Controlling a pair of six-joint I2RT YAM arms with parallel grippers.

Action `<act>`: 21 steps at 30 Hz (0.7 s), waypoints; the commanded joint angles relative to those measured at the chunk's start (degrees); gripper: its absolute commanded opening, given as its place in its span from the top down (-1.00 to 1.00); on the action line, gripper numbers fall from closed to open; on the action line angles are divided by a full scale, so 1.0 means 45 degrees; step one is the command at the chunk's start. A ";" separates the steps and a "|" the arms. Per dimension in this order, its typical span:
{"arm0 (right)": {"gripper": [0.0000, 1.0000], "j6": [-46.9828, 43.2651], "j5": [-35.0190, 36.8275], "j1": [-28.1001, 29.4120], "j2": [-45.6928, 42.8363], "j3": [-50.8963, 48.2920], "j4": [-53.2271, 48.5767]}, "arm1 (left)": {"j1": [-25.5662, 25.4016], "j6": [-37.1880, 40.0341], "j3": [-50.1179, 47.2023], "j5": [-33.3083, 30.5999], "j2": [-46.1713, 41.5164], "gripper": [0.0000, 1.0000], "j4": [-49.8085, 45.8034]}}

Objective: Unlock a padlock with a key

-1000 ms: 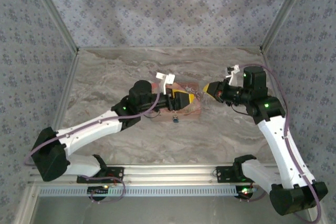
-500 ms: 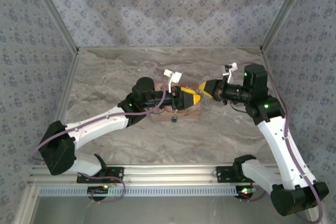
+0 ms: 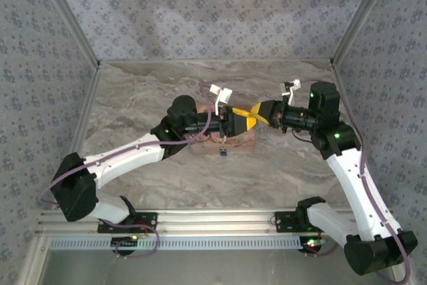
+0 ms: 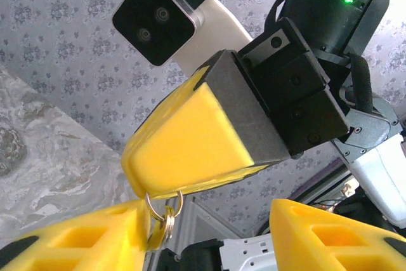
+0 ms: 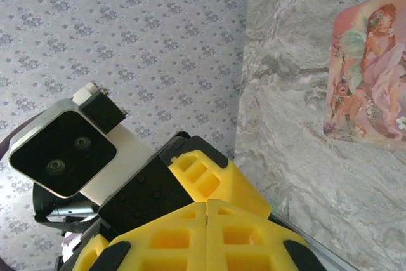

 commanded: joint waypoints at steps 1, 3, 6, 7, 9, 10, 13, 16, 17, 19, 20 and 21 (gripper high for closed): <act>0.99 0.0508 -0.0468 0.0085 -0.0248 -0.0163 0.0629 | -0.0078 0.0046 0.0257 0.0313 0.0004 -0.09 0.0617; 0.99 0.0599 -0.0525 0.0078 -0.0248 -0.0164 0.0741 | -0.0093 0.0040 0.0256 0.0264 -0.0005 -0.10 0.0580; 0.99 0.0635 -0.0491 0.0061 -0.0298 -0.0184 0.0694 | -0.0105 0.0025 0.0238 0.0204 0.0016 -0.09 0.0600; 0.99 0.0643 -0.0510 0.0067 -0.0319 -0.0195 0.0716 | -0.0098 0.0010 0.0235 0.0186 0.0033 -0.07 0.0597; 0.99 0.0679 -0.0535 0.0034 -0.0345 -0.0220 0.0728 | -0.0099 0.0005 0.0200 0.0178 0.0030 0.02 0.0611; 0.99 0.0693 -0.0558 0.0012 -0.0353 -0.0240 0.0733 | -0.0099 0.0009 0.0162 0.0175 0.0004 0.05 0.0610; 0.99 0.0711 -0.0622 -0.0106 -0.0377 -0.0242 0.0745 | -0.0098 0.0011 0.0006 0.0076 -0.0101 0.16 0.0598; 0.99 0.0791 -0.0686 -0.0201 -0.0416 -0.0256 0.0836 | -0.0112 0.0027 -0.0161 -0.0037 -0.0217 0.20 0.0597; 0.99 0.0841 -0.0703 -0.0229 -0.0414 -0.0262 0.0884 | -0.0100 0.0036 -0.0189 -0.0049 -0.0219 0.22 0.0578; 0.99 0.0888 -0.0717 -0.0253 -0.0426 -0.0282 0.0950 | -0.0100 0.0085 -0.0216 -0.0095 -0.0259 0.26 0.0485; 0.99 0.0897 -0.0725 -0.0264 -0.0419 -0.0281 0.0962 | -0.0113 0.0081 -0.0232 -0.0098 -0.0249 0.27 0.0473; 0.99 0.0890 -0.0744 -0.0290 -0.0421 -0.0281 0.0937 | -0.0113 0.0082 -0.0236 -0.0111 -0.0260 0.28 0.0472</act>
